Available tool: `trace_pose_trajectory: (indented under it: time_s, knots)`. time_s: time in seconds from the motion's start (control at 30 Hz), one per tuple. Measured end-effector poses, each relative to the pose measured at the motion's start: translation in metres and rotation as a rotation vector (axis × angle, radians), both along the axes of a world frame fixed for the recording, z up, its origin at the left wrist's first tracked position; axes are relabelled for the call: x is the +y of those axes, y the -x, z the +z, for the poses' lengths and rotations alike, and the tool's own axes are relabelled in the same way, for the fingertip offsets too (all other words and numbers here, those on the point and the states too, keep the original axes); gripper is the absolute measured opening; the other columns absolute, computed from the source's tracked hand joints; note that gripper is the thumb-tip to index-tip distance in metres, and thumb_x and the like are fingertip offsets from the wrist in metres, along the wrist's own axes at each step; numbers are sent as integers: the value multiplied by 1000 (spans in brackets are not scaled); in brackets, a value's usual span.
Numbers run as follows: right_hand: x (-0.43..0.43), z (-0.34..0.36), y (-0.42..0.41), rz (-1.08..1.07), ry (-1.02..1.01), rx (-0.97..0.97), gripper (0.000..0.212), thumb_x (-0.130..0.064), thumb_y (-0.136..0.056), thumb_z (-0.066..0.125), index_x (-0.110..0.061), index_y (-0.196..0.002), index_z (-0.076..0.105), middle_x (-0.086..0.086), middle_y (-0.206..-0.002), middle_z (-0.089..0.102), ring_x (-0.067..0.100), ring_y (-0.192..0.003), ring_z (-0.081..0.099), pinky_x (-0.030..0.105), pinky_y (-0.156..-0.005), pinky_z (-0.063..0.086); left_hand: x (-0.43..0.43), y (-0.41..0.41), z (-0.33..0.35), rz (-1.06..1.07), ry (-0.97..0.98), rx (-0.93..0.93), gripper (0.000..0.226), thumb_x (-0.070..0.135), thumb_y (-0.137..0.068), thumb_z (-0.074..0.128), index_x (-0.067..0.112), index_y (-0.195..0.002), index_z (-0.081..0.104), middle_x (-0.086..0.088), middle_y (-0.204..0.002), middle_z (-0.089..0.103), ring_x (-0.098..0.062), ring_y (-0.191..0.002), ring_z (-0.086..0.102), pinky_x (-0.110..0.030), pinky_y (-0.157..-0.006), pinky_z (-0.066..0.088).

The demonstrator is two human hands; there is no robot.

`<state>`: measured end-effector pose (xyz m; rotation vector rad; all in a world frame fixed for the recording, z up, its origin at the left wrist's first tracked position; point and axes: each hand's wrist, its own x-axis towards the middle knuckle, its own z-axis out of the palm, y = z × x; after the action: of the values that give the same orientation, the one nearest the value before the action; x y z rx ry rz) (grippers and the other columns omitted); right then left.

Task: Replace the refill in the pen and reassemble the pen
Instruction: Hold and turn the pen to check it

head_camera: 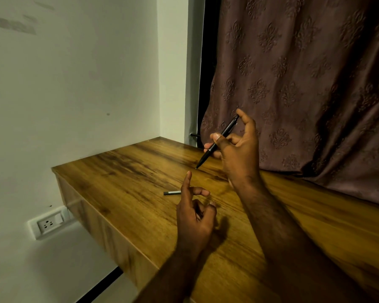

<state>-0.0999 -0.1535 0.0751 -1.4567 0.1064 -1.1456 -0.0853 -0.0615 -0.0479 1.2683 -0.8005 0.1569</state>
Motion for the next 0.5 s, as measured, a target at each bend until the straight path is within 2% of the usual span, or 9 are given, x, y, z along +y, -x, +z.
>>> trace_pose_trajectory:
  time_s: [0.13, 0.27, 0.4, 0.5]
  knots:
    - [-1, -1, 0, -12, -14, 1, 61, 6, -88, 61, -29, -133, 42, 15, -79, 70, 29, -66, 72, 45, -67, 61, -1, -1, 0, -2, -2, 3, 78, 12, -78, 58, 32, -145, 23, -4, -99, 61, -6, -50, 49, -13, -46, 40]
    - [-1, 1, 0, -4, -16, -1, 66, 5, -88, 61, -32, -137, 37, 15, -87, 70, 27, -69, 73, 42, -67, 61, 0, 0, 0, -5, 2, -7, 78, 11, -78, 58, 33, -144, 22, -5, -98, 60, -4, -49, 48, -13, -45, 39]
    - [1, 1, 2, -17, 6, 9, 58, 5, -89, 60, -27, -134, 41, 15, -84, 70, 25, -66, 73, 39, -64, 61, 0, 0, -1, -4, 2, -11, 79, 10, -77, 58, 30, -145, 22, -5, -98, 61, -4, -49, 47, -12, -45, 38]
    - [2, 2, 2, -23, 21, 13, 62, 2, -91, 59, -29, -139, 35, 14, -88, 71, 24, -69, 73, 38, -65, 61, 1, 0, 0, -2, 5, -16, 80, 12, -77, 57, 27, -146, 22, -6, -98, 61, -5, -49, 47, -12, -45, 38]
